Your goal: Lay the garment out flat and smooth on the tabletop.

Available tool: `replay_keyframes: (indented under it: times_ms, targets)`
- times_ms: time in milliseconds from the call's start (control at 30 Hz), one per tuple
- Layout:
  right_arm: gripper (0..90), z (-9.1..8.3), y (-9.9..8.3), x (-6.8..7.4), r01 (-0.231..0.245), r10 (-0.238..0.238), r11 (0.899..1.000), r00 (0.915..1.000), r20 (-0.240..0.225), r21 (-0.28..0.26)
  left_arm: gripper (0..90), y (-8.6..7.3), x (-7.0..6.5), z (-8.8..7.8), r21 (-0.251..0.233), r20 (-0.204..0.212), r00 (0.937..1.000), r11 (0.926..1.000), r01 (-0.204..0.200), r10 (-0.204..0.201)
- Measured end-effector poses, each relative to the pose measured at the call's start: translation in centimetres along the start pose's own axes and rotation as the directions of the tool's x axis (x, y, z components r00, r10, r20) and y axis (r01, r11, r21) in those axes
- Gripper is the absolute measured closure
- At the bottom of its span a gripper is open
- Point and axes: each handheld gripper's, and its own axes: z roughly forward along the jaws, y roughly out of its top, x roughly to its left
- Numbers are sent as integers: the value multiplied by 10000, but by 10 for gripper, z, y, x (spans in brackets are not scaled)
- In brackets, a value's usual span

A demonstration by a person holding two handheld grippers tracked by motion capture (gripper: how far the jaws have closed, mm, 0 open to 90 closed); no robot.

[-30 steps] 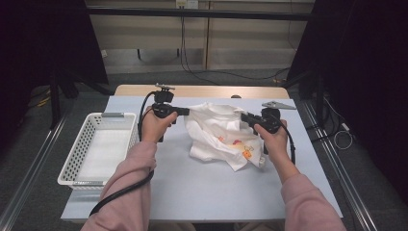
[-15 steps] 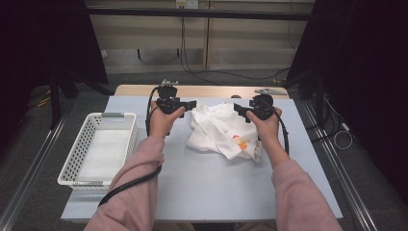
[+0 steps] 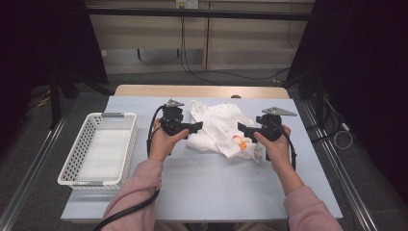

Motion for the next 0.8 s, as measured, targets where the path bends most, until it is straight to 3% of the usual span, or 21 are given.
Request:
replay_keyframes:
  times_ms: [167, 233, 300, 367, 400, 433, 533, 567, 667, 700, 767, 800]
  targets:
    - [103, -9, -12, 1, 6, -7, 10000, 10000, -82, -40, 87, -9, -6, -1, 26, 143, 9999, 10000, -44, 43]
    - [100, -12, -17, 0, 30, -31, 9999, 10000, -36, -133, 81, -11, -7, -3, 243, 189, 9989, 9987, -441, 437]
    - [90, -15, -21, -1, 100, -100, 9998, 9999, 32, -153, 79, -13, -11, -4, 234, 310, 9984, 9986, -481, 474]
    - [84, -18, -25, -1, 28, -28, 9999, 10000, 48, -129, 78, -16, -14, -5, 183, 347, 9985, 9989, -432, 425]
    - [84, -19, -27, -2, 28, -26, 9997, 9999, 116, -228, 75, -18, -18, -3, -71, 377, 9992, 9999, -124, 127]
    - [80, -20, -29, -2, 71, -68, 9997, 9999, 132, -233, 71, -19, -18, -4, 238, 398, 9978, 9983, -532, 522]
    - [79, -21, -34, -2, 32, -30, 9997, 10000, 80, -227, 68, -25, -23, -2, 426, 443, 9970, 9970, -649, 630]
    - [79, -22, -34, -1, 49, -46, 9998, 9999, 140, -214, 67, -28, -28, 3, 128, 545, 9982, 9995, -275, 267]
    - [85, -25, -37, 0, 118, -116, 9995, 9999, 80, -288, 58, -32, -34, 10, 374, 739, 9966, 9986, -383, 355]
    - [84, -26, -38, 0, 121, -117, 9997, 9998, 150, -213, 59, -32, -37, 13, 402, 831, 9958, 9983, -425, 390]
    - [84, -27, -38, 0, 87, -82, 9996, 9998, 181, -257, 65, -34, -42, 16, 433, 882, 9924, 9951, -894, 853]
    - [86, -28, -38, -1, 153, -147, 9993, 9997, 174, -333, 65, -34, -46, 18, 365, 935, 9920, 9954, -885, 848]
